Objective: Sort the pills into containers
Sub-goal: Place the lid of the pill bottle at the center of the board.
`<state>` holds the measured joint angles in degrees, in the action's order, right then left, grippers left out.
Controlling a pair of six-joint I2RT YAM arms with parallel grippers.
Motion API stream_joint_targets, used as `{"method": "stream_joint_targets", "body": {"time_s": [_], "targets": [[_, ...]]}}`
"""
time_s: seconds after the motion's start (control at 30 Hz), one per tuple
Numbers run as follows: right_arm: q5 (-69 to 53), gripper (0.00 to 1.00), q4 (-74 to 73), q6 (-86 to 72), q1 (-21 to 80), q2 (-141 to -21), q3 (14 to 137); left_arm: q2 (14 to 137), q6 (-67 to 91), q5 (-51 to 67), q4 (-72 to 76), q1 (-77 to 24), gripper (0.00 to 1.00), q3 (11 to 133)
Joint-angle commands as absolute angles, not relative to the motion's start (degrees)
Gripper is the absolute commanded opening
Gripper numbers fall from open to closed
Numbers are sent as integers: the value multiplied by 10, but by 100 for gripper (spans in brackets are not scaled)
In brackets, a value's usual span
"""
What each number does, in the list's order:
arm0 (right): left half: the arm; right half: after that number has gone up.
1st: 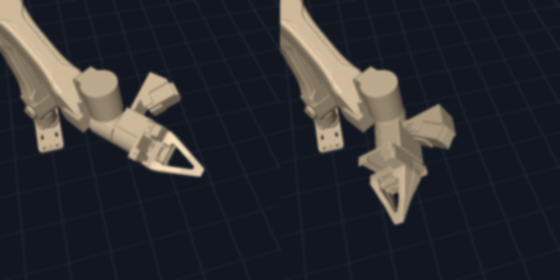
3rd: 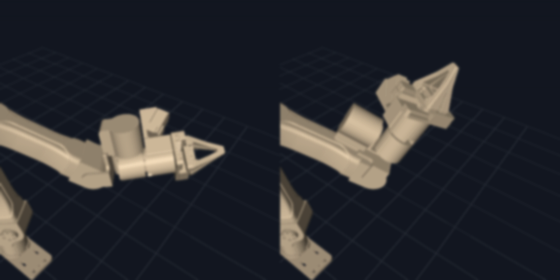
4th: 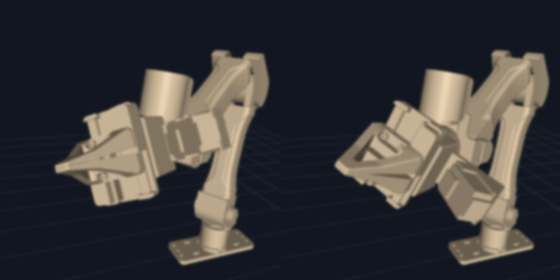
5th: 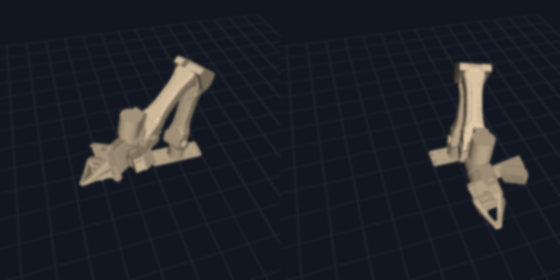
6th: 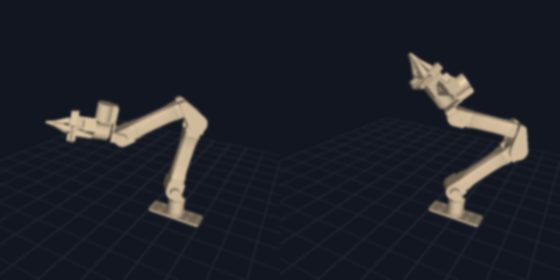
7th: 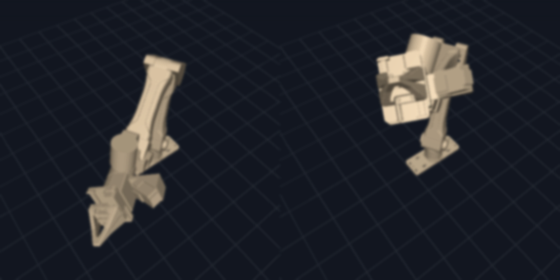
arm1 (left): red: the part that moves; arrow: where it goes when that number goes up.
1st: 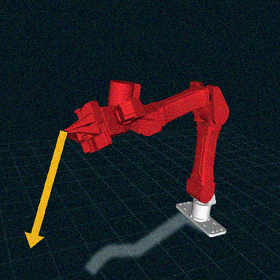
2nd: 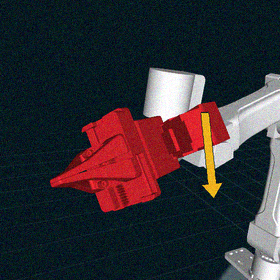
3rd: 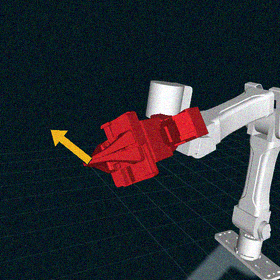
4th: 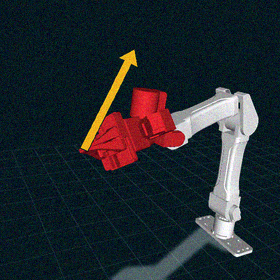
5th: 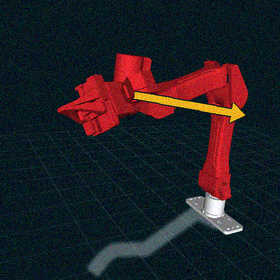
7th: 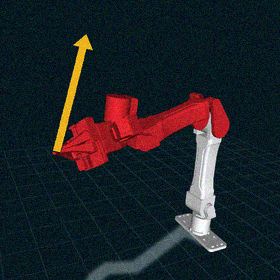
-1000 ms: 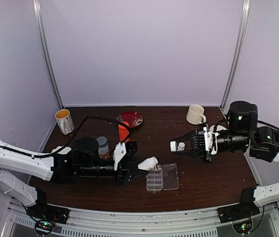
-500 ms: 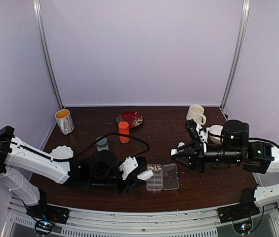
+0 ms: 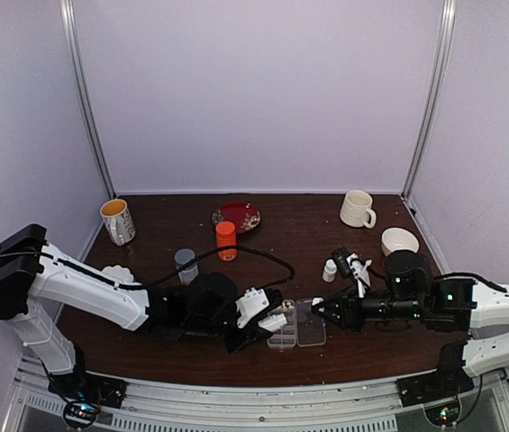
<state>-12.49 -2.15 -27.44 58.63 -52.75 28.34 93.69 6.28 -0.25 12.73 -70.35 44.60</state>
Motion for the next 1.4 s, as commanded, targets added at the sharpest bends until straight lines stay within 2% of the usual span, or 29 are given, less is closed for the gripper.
{"method": "stream_joint_targets", "body": {"time_s": [0.0, 0.27, 0.57, 1.07, 1.17, 1.37], "targets": [[-107, 0, -9, -321, 585, -543, 279, 945, 52, 0, 96, -706, 17, 471], [-133, 0, 49, -362, 585, -576, 259, 951, 38, 36, 81, -706, 16, 469], [-133, 0, 24, -369, 585, -618, 268, 968, 29, 63, 68, -706, 15, 477], [-209, 0, 175, -439, 624, -751, 296, 985, 32, 72, 68, -706, 14, 485], [-173, 0, 125, -432, 622, -756, 311, 986, 32, 70, 63, -706, 14, 488], [-51, 0, -117, -358, 555, -691, 328, 988, 36, 71, 64, -706, 13, 489]]}}
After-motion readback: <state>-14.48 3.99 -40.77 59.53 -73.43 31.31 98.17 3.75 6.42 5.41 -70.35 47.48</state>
